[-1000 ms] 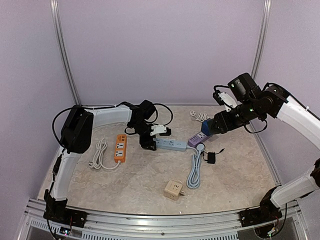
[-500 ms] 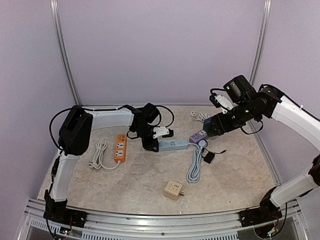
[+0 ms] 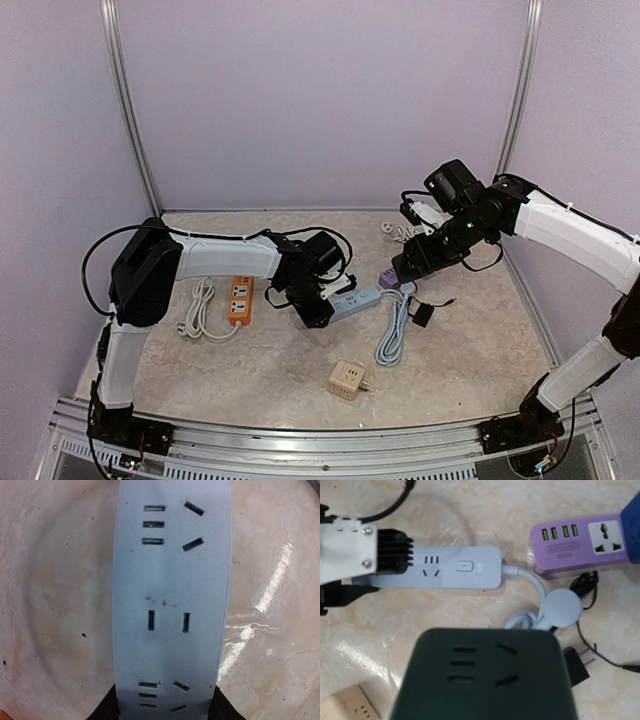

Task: Insert the plug
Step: Adjust the socket at the center of the board.

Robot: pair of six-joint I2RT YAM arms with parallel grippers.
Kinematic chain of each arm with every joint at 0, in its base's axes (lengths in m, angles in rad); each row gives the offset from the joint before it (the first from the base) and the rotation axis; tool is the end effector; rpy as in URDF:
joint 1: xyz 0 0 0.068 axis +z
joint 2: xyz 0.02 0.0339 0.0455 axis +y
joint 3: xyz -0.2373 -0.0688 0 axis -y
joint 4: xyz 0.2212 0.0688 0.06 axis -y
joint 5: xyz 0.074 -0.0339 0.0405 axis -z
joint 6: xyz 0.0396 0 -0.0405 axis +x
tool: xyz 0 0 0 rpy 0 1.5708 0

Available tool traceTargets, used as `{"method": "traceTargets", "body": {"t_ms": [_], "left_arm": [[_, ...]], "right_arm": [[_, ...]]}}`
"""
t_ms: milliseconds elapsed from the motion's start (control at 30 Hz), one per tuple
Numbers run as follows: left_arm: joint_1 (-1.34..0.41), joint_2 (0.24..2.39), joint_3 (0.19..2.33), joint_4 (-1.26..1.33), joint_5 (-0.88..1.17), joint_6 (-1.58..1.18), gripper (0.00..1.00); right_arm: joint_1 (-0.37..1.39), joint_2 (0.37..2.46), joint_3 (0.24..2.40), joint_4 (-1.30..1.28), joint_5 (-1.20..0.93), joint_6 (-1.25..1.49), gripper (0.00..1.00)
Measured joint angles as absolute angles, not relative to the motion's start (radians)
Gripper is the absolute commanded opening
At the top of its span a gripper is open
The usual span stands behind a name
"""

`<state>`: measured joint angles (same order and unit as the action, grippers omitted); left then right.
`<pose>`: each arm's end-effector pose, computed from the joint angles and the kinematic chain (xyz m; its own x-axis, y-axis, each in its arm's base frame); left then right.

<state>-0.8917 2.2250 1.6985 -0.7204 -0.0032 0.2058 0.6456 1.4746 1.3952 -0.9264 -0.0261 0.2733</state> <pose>0.2651 -0.3283 0.1348 -0.4240 0.8506 -0.3109 0.8828 0.4649 0.0680 0.2256 0.1713 0.2960 -0.8149 -0.2761 -0.5096 -0.4078 0.8979 0.1657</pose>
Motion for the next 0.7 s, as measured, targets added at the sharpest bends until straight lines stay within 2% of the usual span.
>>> {"method": "traceTargets", "body": {"t_ms": [33,67,167,200,400,533,633,700], "left_arm": [[-0.894,2.215,1.68,-0.705,-0.005,0.183,0.71],[-0.896,2.207,1.665,-0.696,-0.003,0.164,0.76],[-0.907,2.17,1.607,-0.687,-0.002,0.099,0.83],[-0.912,2.16,1.591,-0.687,-0.009,0.086,0.97],[-0.924,2.09,1.539,-0.689,-0.065,0.04,0.99],[-0.929,1.967,1.487,-0.672,-0.149,0.004,0.99],[-0.931,1.823,1.435,-0.644,-0.198,-0.034,0.99],[-0.929,1.717,1.411,-0.621,-0.235,-0.073,0.99]], "right_arm": [[0.646,1.478,1.395,-0.924,-0.03,0.273,0.0],[0.645,1.48,1.395,-0.922,-0.033,0.271,0.0],[0.646,1.481,1.396,-0.916,-0.043,0.267,0.0],[0.646,1.481,1.396,-0.915,-0.044,0.267,0.0],[0.645,1.481,1.396,-0.915,-0.049,0.26,0.0],[0.645,1.48,1.396,-0.912,-0.088,0.252,0.0],[0.637,1.463,1.374,-0.867,-0.193,0.248,0.0],[0.619,1.426,1.317,-0.792,-0.337,0.252,0.0]]}}
